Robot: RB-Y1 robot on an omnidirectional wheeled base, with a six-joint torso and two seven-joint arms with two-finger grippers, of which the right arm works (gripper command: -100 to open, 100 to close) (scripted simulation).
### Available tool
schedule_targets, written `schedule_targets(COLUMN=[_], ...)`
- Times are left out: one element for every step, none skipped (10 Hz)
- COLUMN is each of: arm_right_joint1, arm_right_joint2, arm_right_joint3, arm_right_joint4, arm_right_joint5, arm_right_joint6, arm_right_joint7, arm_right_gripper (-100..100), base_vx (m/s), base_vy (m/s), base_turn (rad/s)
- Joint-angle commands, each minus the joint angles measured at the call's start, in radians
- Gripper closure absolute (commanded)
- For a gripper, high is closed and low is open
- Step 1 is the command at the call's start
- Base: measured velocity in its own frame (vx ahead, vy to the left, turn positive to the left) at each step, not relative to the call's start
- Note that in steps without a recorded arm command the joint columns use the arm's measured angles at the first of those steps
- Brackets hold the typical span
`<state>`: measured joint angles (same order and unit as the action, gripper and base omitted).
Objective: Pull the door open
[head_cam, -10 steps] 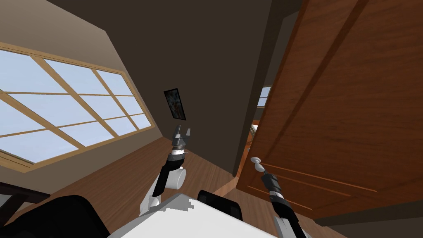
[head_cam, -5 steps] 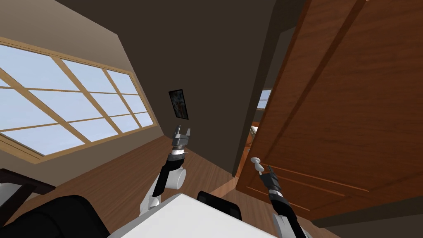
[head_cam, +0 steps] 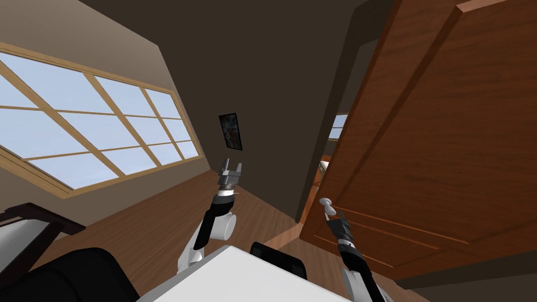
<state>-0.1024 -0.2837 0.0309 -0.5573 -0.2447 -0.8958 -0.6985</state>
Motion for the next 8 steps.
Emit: schedule_targets(arm_right_joint1=[-0.001,-0.001,-0.002,-0.003,-0.003,-0.004,-0.004,-0.006], arm_right_joint2=[0.004,0.004,0.007,0.009,0.009,0.012,0.012,0.015], arm_right_joint3=[0.014,0.014,0.023,0.033,0.033,0.043,0.043,0.054], arm_right_joint4=[-0.009,-0.009,-0.013,-0.018,-0.018,-0.022,-0.022,-0.027], arm_right_joint5=[-0.022,-0.022,-0.037,-0.052,-0.052,-0.068,-0.068,-0.084], arm_right_joint6=[0.006,0.006,0.01,0.013,0.013,0.017,0.017,0.021], arm_right_joint7=[-0.05,-0.063,-0.101,-0.127,-0.144,-0.179,-0.185,-0.226], arm_right_gripper=[-100,-100,-100,-100,-100,-100,-100,-100], base_vx=[-0.074,-0.059,-0.054,-0.072,-0.056,-0.056,-0.042,-0.043], base_vy=[-0.014,-0.022,-0.03,-0.031,-0.012,-0.005,-0.009,-0.02], base_turn=[0.042,0.015,0.03,0.043,0.017,0.023,0.019,0.034])
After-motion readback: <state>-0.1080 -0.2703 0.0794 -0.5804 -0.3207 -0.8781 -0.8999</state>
